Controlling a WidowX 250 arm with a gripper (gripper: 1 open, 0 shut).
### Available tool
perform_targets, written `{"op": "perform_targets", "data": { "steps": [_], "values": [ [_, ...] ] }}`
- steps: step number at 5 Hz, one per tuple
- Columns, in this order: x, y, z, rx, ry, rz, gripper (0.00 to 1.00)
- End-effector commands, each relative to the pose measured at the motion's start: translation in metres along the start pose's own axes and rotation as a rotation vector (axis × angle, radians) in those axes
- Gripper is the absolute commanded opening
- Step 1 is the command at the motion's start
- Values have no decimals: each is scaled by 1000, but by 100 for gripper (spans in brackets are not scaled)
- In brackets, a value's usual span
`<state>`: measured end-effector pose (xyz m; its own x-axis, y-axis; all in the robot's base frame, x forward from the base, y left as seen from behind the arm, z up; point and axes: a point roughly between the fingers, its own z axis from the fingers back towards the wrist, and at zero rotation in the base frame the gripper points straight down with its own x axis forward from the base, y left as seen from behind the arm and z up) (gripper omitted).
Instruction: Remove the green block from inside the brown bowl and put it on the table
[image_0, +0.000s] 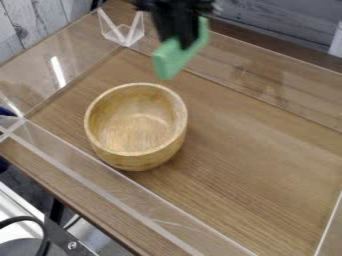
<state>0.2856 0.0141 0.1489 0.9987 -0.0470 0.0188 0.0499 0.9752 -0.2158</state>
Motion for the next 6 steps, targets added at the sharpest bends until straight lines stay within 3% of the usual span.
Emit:
{"op": "perform_targets", "data": {
  "steps": [1, 2, 3, 5, 6],
  "values": [
    [25, -44, -12, -30, -24, -102, 0],
    [27, -14, -14, -4, -5, -102, 0],
    [38, 3, -20, 30, 20, -91, 0],
    [34, 23, -32, 43, 100, -69, 0],
    [27, 32, -27, 73, 93, -139, 0]
  ]
}}
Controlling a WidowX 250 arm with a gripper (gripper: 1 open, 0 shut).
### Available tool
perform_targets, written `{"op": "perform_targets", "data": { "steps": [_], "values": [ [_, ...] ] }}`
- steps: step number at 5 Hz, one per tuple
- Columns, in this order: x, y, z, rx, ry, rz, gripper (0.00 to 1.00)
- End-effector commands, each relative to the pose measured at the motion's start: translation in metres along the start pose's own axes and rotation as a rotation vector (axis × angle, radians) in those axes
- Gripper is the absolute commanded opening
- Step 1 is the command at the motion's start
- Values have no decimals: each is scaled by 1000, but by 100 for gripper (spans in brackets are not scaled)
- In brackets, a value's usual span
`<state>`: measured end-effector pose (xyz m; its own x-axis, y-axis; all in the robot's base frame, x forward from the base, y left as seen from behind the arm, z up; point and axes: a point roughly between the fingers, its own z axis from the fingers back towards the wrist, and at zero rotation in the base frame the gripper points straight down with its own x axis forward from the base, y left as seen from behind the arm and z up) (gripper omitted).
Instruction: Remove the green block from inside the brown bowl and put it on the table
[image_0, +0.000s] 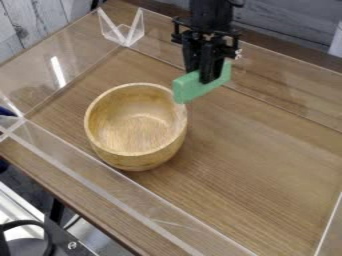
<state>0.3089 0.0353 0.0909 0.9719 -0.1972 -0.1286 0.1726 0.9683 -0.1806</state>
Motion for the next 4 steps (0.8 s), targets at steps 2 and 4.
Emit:
{"op": "perform_targets", "data": {
  "steps": [2, 4],
  "values": [
    [-11, 11, 12, 90, -46, -26, 0],
    [-18, -13, -20, 132, 12, -55, 0]
  ]
}}
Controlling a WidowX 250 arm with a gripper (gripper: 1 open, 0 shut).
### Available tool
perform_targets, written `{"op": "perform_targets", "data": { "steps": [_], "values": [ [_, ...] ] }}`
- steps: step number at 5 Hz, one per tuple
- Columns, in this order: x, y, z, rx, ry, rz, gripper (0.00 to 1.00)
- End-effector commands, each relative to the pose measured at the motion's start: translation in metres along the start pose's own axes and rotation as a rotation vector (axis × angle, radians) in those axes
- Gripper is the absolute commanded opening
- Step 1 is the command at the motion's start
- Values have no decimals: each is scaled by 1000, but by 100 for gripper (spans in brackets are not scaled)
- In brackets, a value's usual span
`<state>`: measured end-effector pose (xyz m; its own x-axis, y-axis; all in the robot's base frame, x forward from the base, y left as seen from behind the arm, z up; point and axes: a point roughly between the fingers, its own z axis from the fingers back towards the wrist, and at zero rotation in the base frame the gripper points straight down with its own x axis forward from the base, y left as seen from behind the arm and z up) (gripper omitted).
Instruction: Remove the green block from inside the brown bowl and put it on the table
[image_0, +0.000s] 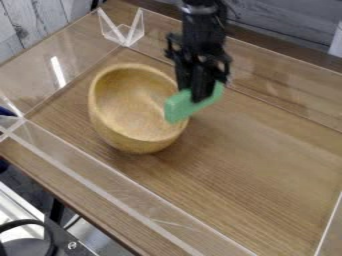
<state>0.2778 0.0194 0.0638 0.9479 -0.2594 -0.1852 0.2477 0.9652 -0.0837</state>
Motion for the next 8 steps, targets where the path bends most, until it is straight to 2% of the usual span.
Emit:
{"op": "perform_targets", "data": {
  "steps": [1, 2, 3, 5, 7, 8],
  "values": [
    [2, -25, -10, 60, -20, -77, 0],
    [-8, -43, -23, 46, 6, -200, 0],
    [-10, -51, -27, 27, 21, -269, 0],
    [-5, -58, -32, -35, 27, -262, 0],
    [-11, -60, -21, -12, 41, -297, 0],
    [-7, -55, -19, -35, 20, -321, 0]
  ]
}}
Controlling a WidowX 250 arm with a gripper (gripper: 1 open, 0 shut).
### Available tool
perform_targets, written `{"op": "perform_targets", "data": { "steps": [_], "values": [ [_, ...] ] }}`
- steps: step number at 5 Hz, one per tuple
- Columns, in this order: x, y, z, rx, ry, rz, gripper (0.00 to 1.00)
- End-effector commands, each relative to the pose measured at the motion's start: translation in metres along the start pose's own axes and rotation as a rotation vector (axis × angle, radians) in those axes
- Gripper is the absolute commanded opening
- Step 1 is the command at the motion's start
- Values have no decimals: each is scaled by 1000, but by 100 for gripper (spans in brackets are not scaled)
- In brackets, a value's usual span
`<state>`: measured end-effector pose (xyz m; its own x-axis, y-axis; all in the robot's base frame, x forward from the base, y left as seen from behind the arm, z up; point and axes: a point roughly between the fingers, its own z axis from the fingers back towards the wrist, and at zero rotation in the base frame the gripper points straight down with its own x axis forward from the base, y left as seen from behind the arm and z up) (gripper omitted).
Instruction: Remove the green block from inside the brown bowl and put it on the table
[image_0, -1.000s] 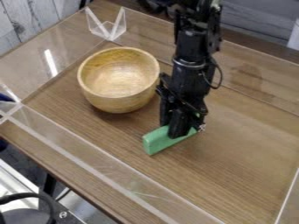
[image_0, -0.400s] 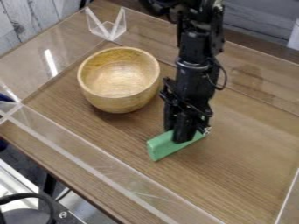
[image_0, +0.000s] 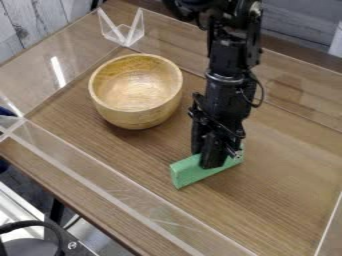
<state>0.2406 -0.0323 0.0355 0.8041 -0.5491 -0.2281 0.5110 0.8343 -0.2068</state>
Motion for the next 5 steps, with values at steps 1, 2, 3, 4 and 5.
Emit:
{"op": "perform_targets", "data": {
  "steps": [1, 2, 3, 4, 5],
  "values": [
    [8, 9, 23, 19, -89, -32, 0],
    [10, 10, 24, 19, -101, -13, 0],
    [12, 10, 25, 20, -112, 5, 0],
    [14, 10, 26, 20, -123, 23, 0],
    [15, 13, 35, 35, -157, 37, 0]
  ]
}}
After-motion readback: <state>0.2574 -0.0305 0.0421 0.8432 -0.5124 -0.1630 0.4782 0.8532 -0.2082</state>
